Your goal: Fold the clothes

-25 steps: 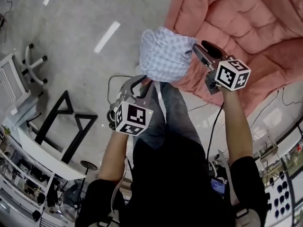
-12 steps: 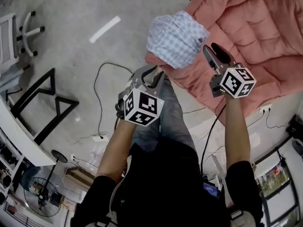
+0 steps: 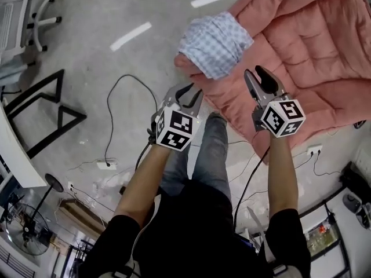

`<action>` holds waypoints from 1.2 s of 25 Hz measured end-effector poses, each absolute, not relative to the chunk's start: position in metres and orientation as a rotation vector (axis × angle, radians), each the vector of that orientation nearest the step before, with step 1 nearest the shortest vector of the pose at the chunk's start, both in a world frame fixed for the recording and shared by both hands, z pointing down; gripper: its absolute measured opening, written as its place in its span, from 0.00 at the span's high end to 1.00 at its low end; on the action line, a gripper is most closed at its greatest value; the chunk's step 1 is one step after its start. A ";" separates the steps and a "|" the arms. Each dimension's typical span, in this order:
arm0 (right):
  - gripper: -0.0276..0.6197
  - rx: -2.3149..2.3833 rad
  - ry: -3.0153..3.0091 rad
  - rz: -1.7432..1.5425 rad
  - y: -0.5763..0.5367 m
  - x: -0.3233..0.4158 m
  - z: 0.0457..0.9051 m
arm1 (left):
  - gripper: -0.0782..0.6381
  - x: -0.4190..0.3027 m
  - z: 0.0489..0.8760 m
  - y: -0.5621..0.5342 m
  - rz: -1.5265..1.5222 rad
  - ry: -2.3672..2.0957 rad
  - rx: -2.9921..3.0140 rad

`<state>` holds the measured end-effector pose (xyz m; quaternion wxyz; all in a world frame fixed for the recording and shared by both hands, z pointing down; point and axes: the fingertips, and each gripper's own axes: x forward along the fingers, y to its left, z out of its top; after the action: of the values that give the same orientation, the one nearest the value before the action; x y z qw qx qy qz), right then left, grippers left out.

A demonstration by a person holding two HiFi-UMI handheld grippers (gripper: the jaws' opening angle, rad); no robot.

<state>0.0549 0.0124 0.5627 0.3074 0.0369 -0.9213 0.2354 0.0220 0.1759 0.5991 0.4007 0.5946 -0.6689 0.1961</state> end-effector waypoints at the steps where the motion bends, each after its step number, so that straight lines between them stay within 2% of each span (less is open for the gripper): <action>1: 0.69 0.077 -2.430 0.621 0.011 0.056 0.566 | 0.73 0.025 0.602 0.175 0.485 -1.700 1.482; 5: 0.69 -0.017 -2.409 0.563 0.001 0.055 0.580 | 0.65 0.034 0.617 0.162 0.417 -1.749 1.409; 10: 0.70 -0.145 -2.367 0.478 -0.017 0.056 0.593 | 0.61 0.044 0.646 0.143 0.333 -1.819 1.273; 22: 0.70 -0.251 -2.312 0.332 -0.042 0.056 0.631 | 0.61 0.040 0.684 0.112 0.316 -1.948 1.154; 23: 0.70 -0.260 -2.309 0.319 -0.040 0.056 0.633 | 0.64 0.039 0.684 0.112 0.319 -1.960 1.152; 26: 0.70 -0.295 -2.304 0.246 -0.032 0.055 0.638 | 0.86 0.038 0.681 0.117 0.312 -1.992 1.157; 30: 0.70 -0.357 -2.305 0.099 -0.026 0.045 0.648 | 0.87 0.041 0.673 0.125 0.314 -1.982 1.193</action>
<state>0.0451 -0.0263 0.6480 0.3925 -0.1405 -0.9081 0.0391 0.0410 0.1249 0.6733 0.3925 0.4700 -0.7808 0.1237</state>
